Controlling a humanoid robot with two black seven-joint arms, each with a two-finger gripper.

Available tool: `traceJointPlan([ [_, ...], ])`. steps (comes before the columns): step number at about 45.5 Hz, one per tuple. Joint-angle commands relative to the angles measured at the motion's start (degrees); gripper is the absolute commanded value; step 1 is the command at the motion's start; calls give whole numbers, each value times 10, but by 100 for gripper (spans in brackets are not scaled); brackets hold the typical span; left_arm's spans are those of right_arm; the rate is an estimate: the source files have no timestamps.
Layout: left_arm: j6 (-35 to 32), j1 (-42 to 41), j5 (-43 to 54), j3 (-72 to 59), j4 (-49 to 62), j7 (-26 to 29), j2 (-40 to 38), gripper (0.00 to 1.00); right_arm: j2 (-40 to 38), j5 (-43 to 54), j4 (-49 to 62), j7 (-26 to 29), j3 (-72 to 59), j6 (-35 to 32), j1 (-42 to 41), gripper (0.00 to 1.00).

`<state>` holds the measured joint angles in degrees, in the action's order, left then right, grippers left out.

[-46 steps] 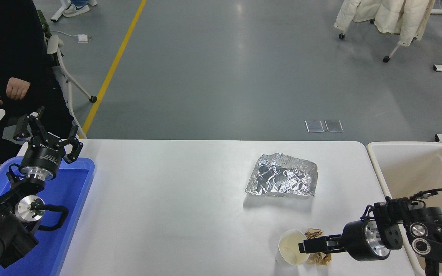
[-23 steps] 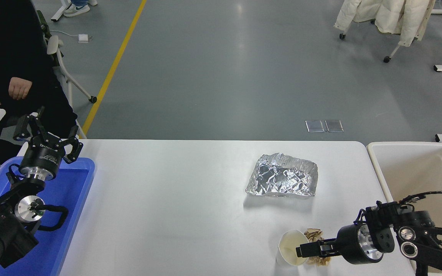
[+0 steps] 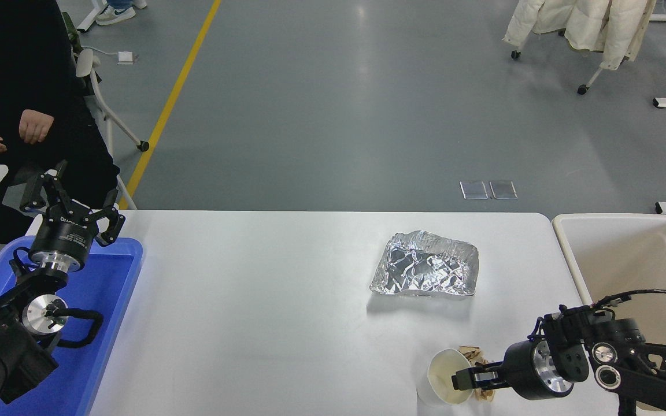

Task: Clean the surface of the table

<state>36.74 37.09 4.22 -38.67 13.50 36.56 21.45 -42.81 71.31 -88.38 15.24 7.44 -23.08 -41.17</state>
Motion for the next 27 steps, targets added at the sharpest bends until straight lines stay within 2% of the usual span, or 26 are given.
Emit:
traceJointPlan([
  [1, 0, 0, 0, 0, 0, 0, 0, 100, -9, -4, -5, 18, 2, -14, -5, 0],
  [27, 0, 0, 0, 0, 0, 0, 0, 100, -91, -39, -66, 22, 14, -46, -29, 0],
])
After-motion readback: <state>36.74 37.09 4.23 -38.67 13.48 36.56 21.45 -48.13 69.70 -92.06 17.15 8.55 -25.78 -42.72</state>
